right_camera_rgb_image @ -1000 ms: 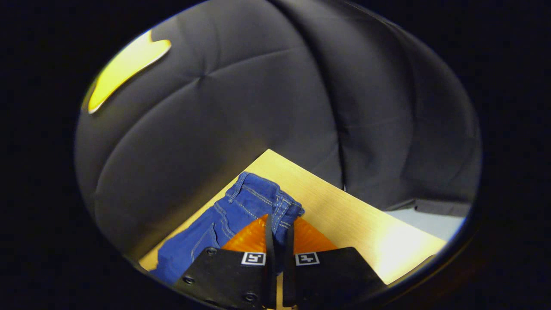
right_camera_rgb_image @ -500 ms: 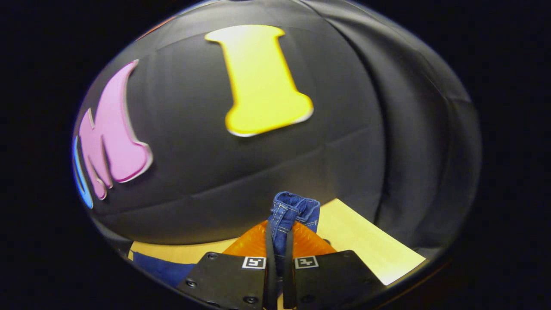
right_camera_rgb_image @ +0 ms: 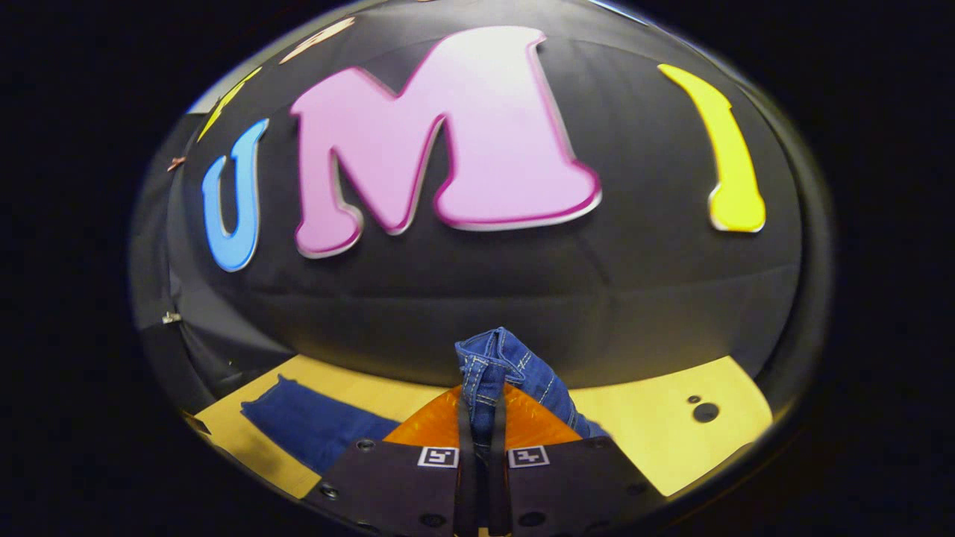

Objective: Grasp the waist and the cuffs of the jeans and fold them to make the two legs overlap; first hold the waist and fold one-third of the jeans toward the cuffs, then hold the cuffs and fold the remaining one-third in the same direction to finish folding.

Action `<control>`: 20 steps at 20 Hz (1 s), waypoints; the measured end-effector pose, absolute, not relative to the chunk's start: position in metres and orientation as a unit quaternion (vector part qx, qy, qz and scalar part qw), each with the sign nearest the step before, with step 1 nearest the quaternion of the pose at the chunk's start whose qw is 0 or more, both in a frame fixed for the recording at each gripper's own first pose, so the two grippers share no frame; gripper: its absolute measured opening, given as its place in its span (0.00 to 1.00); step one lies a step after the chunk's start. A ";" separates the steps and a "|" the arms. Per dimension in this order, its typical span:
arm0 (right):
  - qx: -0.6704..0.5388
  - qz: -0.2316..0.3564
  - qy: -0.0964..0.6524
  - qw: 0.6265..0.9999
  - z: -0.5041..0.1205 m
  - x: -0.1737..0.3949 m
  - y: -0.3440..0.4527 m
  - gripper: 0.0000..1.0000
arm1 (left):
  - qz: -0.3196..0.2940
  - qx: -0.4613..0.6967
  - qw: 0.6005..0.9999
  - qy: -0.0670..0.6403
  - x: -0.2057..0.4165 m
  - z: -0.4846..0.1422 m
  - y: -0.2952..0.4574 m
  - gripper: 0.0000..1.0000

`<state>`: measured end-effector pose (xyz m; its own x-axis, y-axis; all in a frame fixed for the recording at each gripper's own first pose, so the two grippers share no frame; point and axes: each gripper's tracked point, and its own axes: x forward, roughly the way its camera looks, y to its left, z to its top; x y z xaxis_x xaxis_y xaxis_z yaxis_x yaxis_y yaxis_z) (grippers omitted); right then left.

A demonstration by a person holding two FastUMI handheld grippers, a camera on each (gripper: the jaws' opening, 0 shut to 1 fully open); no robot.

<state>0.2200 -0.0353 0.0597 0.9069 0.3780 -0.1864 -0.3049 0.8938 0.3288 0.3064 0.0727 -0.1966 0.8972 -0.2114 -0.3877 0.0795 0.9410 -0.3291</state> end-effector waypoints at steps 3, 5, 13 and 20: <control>0.122 0.196 0.174 0.957 0.023 0.194 -0.030 0.09 | -0.040 -0.208 0.956 0.205 0.311 -0.209 0.091 0.96; 0.096 0.206 0.200 0.953 -0.004 0.185 -0.028 0.10 | -0.012 -0.247 0.949 0.196 0.318 -0.216 0.106 0.96; 0.034 0.264 0.204 0.942 -0.017 0.118 -0.020 0.98 | 0.165 -0.302 0.926 0.153 0.395 -0.251 0.239 0.96; 0.041 0.251 0.200 0.946 -0.004 0.061 -0.077 0.98 | 0.280 -0.251 0.907 0.191 0.452 -0.317 0.332 0.95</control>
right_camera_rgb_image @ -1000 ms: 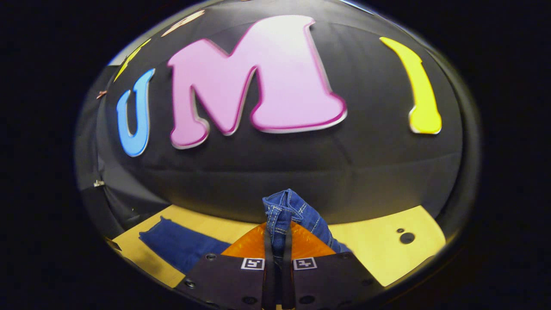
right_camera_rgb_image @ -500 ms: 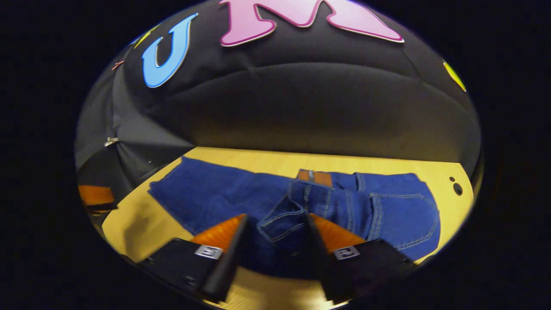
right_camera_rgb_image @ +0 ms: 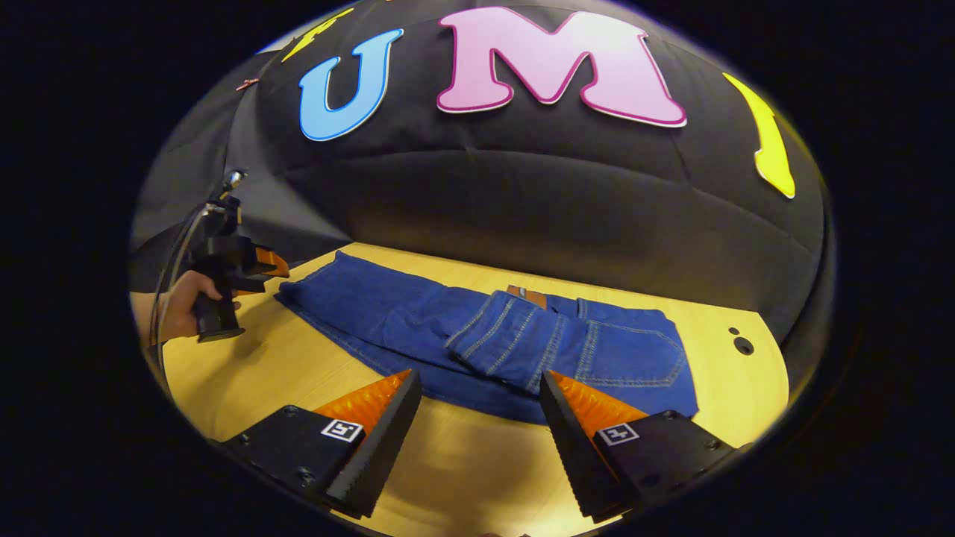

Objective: Grasp the waist and the cuffs of the jeans and fold them to make the two legs overlap; first hold the waist and fold one-third of the jeans toward the cuffs, then hold the cuffs and fold the remaining one-third in the same direction to finish folding.

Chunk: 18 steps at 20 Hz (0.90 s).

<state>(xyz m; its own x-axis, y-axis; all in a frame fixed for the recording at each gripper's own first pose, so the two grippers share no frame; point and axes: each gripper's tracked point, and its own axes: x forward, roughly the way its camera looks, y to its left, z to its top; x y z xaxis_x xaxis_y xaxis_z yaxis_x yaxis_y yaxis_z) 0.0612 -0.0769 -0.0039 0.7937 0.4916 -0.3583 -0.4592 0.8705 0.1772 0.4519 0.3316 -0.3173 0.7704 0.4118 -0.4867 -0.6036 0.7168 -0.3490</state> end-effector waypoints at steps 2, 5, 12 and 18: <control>0.034 0.240 0.205 0.948 -0.006 0.055 -0.098 0.98 | 0.278 -0.251 0.903 0.210 0.462 -0.336 0.332 0.94; 0.034 0.211 0.213 0.953 -0.010 0.054 -0.128 0.98 | 0.296 -0.210 0.906 0.217 0.471 -0.342 0.335 0.88; 0.037 0.184 0.260 0.947 -0.044 0.039 -0.155 0.98 | 0.263 -0.231 0.912 0.213 0.485 -0.348 0.334 0.43; 0.022 0.192 0.269 0.944 -0.054 0.030 -0.151 0.98 | 0.212 -0.273 0.919 0.189 0.491 -0.339 0.330 0.07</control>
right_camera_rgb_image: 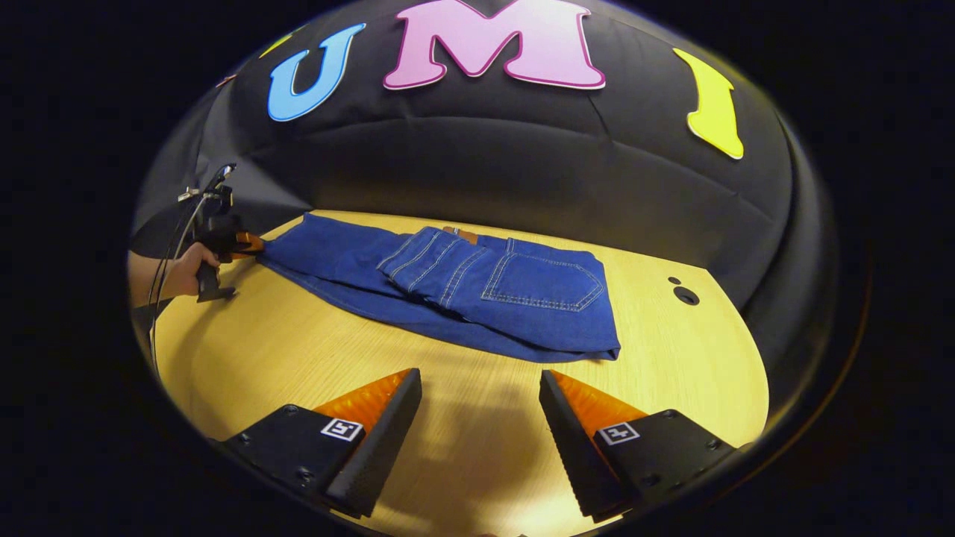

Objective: Grasp the waist and the cuffs of the jeans and fold them to make the two legs overlap; first hold the waist and fold one-third of the jeans toward the cuffs, then hold the cuffs and fold the remaining one-third in the same direction to finish folding.

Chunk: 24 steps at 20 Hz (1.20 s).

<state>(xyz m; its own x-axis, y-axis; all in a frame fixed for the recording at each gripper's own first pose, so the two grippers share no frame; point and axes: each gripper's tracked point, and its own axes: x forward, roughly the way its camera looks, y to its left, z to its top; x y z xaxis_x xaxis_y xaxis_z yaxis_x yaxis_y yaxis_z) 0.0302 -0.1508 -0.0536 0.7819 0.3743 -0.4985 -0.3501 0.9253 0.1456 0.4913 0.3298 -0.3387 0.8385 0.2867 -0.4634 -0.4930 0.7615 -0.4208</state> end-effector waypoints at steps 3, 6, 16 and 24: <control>0.025 0.187 0.264 0.946 -0.050 0.030 -0.154 0.98 | 0.208 -0.270 0.927 0.159 0.491 -0.314 0.331 0.07; 0.030 0.176 0.259 0.949 -0.044 0.031 -0.168 0.98 | 0.181 -0.260 0.942 0.115 0.496 -0.262 0.310 0.06; 0.048 0.100 0.240 0.964 -0.031 0.031 -0.239 0.98 | -0.005 -0.242 0.970 0.017 0.493 -0.092 0.076 0.06; 0.072 0.047 0.248 0.965 -0.045 -0.003 -0.296 0.98 | -0.169 -0.251 0.951 0.061 0.480 -0.124 -0.188 0.06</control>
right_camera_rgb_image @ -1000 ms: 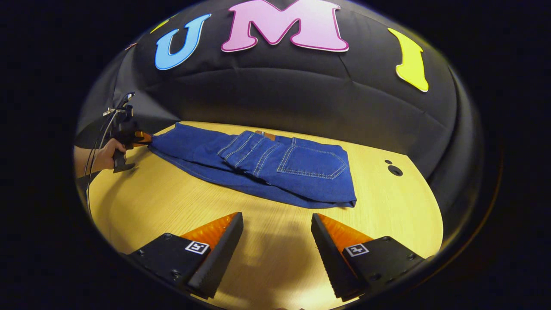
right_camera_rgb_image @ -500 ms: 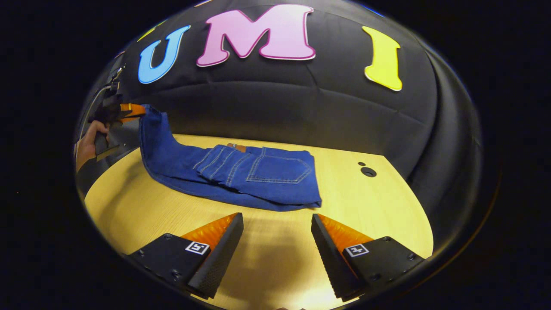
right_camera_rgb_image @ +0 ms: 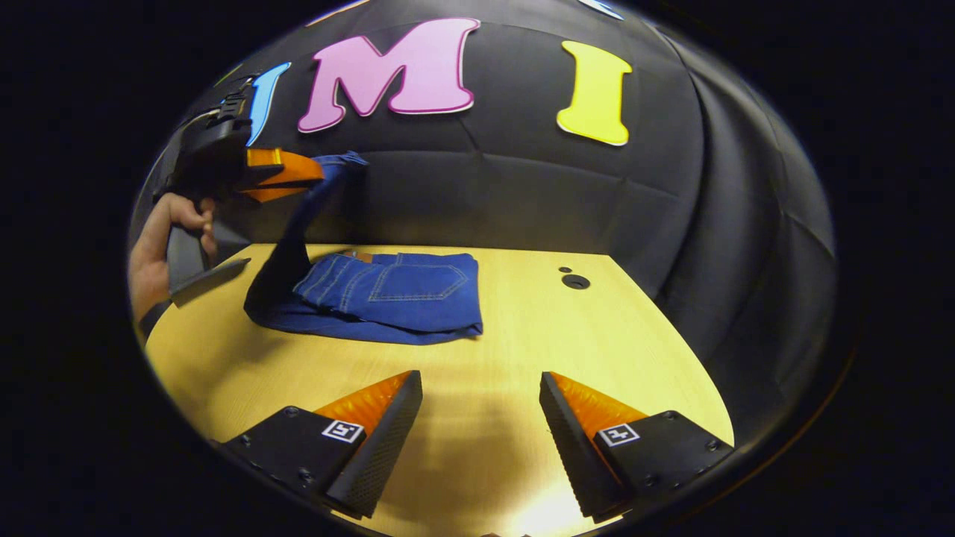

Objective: Grasp the waist and the cuffs of the jeans and fold them to make the two legs overlap; first hold the waist and fold one-third of the jeans toward the cuffs, then hold the cuffs and fold the remaining one-third in the same direction to finish folding.

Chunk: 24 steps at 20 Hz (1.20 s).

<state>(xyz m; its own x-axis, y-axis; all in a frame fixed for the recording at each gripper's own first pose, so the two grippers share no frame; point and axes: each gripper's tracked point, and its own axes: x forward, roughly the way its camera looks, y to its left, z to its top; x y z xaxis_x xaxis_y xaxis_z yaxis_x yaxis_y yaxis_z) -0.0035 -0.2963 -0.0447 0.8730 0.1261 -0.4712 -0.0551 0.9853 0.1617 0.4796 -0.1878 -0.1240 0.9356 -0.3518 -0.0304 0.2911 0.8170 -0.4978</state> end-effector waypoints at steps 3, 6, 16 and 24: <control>0.081 0.033 0.256 0.963 -0.053 -0.016 -0.309 0.97 | -0.202 -0.200 0.950 0.127 0.481 -0.184 -0.256 0.06; 0.086 0.026 0.261 0.961 -0.057 -0.029 -0.315 0.97 | -0.208 -0.166 0.945 0.193 0.462 -0.240 -0.277 0.18; 0.093 0.034 0.194 0.976 0.047 -0.064 -0.305 0.96 | -0.141 -0.122 0.981 0.045 0.348 -0.105 -0.140 0.97; 0.082 0.052 0.055 0.994 0.250 -0.107 -0.275 0.96 | -0.071 -0.090 0.991 -0.065 0.193 0.053 0.003 0.96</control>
